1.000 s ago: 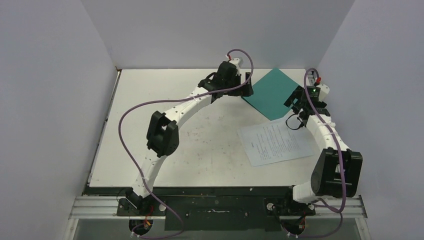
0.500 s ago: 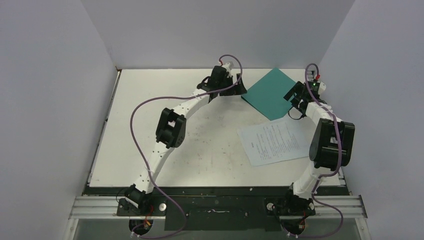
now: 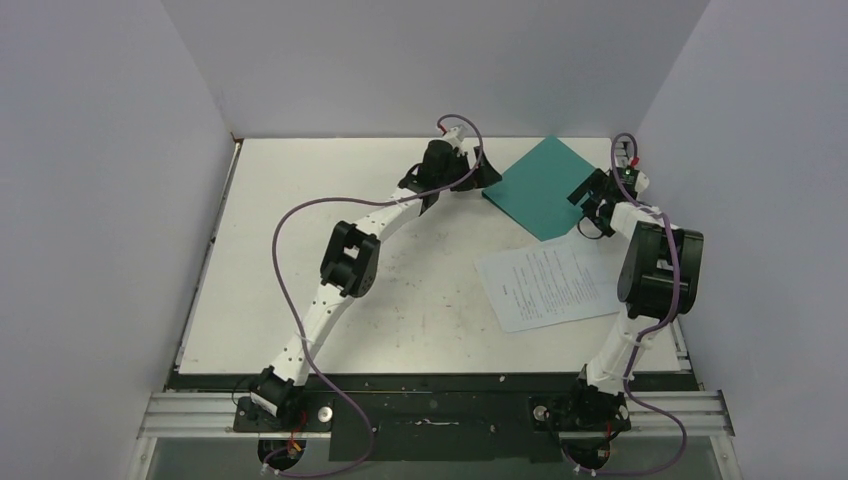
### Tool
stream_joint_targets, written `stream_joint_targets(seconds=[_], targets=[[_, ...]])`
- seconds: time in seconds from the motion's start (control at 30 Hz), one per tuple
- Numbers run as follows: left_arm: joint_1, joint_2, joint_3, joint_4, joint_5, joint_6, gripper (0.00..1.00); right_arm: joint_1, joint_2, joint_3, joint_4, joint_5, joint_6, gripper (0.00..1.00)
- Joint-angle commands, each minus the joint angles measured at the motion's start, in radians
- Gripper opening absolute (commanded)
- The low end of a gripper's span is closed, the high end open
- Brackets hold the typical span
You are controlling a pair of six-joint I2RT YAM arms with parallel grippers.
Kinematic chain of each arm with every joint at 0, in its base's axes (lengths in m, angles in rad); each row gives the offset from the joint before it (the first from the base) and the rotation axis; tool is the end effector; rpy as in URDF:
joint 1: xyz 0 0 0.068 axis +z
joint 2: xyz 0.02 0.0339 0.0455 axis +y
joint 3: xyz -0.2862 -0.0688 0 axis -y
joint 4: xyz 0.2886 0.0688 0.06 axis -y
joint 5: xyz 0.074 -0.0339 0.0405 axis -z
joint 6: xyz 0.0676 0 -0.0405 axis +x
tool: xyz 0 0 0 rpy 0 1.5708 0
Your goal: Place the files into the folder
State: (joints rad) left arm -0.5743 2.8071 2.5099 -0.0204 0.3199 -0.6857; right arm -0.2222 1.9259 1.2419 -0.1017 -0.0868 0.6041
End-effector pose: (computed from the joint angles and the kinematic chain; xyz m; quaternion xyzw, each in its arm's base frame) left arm 0.5888 -0.4063 0.1372 0.0487 0.8036 -0.4453 0.3918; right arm 0.4705 -0.1003 0.1460 0.3554 0.8521 0.1119 0.3676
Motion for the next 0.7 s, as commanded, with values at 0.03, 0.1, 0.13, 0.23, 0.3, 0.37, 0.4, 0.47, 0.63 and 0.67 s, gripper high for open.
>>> stream_joint_targets(seconds=[0.03,0.1,0.13,0.23,0.3,0.37,0.4,0.47,0.63,0.67], targets=[[-0.001,0.050,0.060,0.151,0.025,-0.069,0.96,-0.006,0.022,0.020,0.090,-0.024,0.025,0.90],[-0.001,0.068,0.068,0.159,0.026,-0.081,0.96,-0.006,0.033,0.021,0.094,-0.038,0.027,0.90],[-0.001,0.076,0.072,0.159,0.027,-0.089,0.96,-0.005,0.040,0.019,0.094,-0.044,0.029,0.90],[-0.002,0.089,0.076,0.159,0.043,-0.106,0.96,-0.003,0.055,0.015,0.132,-0.074,0.036,0.90],[-0.004,0.092,0.075,0.154,0.055,-0.110,0.96,0.003,0.066,0.013,0.142,-0.095,0.039,0.90],[-0.005,0.087,0.071,0.140,0.061,-0.104,0.96,0.015,0.072,0.008,0.150,-0.102,0.039,0.90],[-0.006,0.082,0.062,0.135,0.065,-0.100,0.96,0.022,0.075,0.005,0.155,-0.105,0.037,0.90],[-0.006,0.066,0.032,0.126,0.073,-0.086,0.96,0.037,0.081,0.008,0.158,-0.109,0.035,0.90],[-0.005,0.035,-0.007,0.075,0.101,-0.042,0.96,0.072,0.095,0.009,0.163,-0.131,0.028,0.90],[-0.004,0.024,-0.023,0.071,0.110,-0.036,0.96,0.080,0.097,0.009,0.163,-0.133,0.024,0.90]])
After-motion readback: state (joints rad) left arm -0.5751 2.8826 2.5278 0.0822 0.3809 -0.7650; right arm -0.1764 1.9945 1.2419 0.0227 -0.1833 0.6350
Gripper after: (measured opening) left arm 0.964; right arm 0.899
